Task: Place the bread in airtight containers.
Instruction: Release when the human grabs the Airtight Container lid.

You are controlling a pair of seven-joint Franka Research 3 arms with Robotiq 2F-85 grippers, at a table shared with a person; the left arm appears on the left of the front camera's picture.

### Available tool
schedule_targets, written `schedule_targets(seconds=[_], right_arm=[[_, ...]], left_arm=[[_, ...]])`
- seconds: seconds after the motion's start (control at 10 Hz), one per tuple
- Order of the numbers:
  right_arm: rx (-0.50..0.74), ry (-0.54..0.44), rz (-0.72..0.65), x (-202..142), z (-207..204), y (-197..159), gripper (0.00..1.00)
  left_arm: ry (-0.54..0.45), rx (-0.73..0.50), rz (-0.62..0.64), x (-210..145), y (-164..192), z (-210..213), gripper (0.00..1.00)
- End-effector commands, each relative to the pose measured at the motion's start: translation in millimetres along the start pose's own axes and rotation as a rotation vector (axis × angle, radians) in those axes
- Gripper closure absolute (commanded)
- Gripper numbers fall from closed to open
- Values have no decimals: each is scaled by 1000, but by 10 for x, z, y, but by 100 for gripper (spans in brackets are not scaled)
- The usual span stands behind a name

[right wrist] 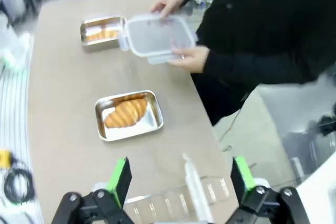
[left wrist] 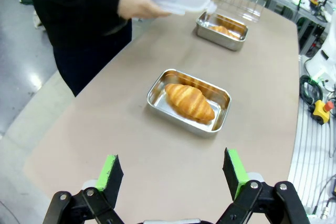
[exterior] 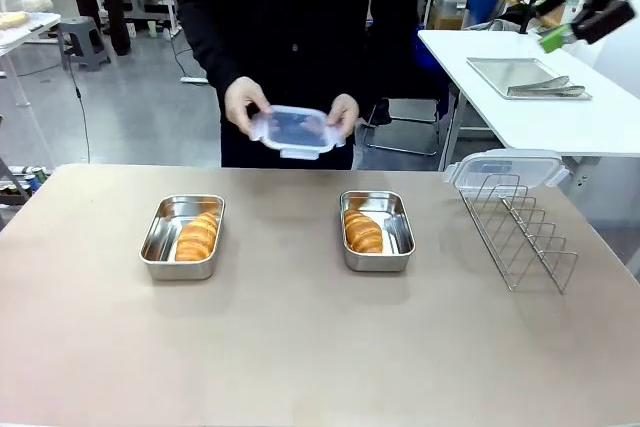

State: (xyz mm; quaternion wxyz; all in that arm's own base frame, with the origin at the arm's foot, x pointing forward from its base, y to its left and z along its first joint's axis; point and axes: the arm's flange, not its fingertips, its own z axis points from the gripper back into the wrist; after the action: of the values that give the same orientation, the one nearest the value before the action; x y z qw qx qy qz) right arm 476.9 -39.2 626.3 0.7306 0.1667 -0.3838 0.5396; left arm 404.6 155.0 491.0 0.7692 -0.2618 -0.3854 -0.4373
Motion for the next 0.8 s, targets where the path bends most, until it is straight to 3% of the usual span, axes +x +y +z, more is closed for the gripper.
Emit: schedule_targets(seconds=[0.0, 0.1, 0.2, 0.4, 0.6, 0.7], right_arm=[[-35, -172, -133, -678, 17, 254, 0], [-22, -223, -164, -985, 55, 352, 0], [-20, -203, -209, -1197, 52, 436, 0], [-17, -210, -186, -1335, 54, 509, 0], [-61, -204, -139, -1260, 89, 440, 0], [-8, -186, -222, -1438, 59, 495, 0]], left_arm=[[-25, -3, -21, 3, -10, -8, 0], [-25, -3, -21, 3, -10, -8, 0], [-25, -3, -21, 3, -10, -8, 0], [-25, -3, -21, 3, -10, -8, 0], [-25, -3, -21, 3, -10, -8, 0], [-25, -3, -21, 3, -10, -8, 0]])
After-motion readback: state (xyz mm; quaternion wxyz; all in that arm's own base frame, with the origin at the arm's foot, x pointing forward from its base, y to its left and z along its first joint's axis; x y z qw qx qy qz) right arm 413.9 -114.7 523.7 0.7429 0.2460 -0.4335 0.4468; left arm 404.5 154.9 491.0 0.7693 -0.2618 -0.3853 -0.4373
